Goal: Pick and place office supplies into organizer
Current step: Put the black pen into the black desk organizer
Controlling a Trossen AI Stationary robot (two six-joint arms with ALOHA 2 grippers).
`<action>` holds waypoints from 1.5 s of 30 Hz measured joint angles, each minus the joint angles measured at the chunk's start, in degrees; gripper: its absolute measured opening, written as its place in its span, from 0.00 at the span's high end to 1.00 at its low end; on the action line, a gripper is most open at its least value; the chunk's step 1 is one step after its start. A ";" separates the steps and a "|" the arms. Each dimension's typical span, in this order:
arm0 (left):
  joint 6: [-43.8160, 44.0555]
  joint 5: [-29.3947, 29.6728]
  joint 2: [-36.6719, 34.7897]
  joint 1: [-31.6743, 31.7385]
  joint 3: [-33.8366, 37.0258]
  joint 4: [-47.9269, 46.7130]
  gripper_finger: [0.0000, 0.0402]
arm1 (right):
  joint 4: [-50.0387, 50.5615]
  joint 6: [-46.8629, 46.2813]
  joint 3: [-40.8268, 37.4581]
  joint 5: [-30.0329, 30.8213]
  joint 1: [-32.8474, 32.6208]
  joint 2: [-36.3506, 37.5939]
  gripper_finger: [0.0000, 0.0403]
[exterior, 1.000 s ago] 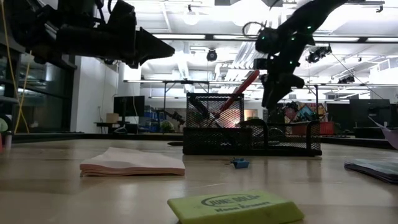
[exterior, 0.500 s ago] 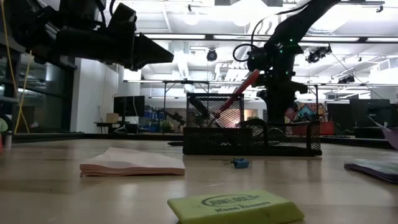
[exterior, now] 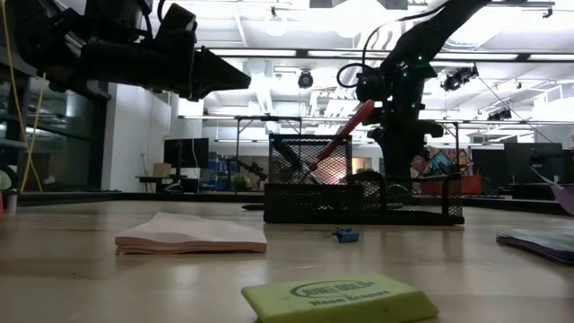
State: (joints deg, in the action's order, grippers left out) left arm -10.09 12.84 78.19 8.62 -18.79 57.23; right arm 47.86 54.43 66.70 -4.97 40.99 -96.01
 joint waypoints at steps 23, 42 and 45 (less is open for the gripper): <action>0.02 0.00 0.00 0.00 0.00 -0.13 0.68 | -0.43 3.99 -0.07 -4.21 -2.16 -5.19 0.65; -0.15 -0.22 0.00 0.00 0.00 -0.58 0.68 | -8.30 2.64 -0.07 4.08 -3.17 -10.95 0.65; -0.15 -0.22 0.00 0.00 0.00 -0.91 0.68 | -8.10 3.09 -0.07 2.56 -3.18 -10.96 0.67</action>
State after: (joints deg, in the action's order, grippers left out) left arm -10.24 12.62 78.19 8.62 -18.79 56.32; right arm 39.76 57.52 66.63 -2.41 37.81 -106.97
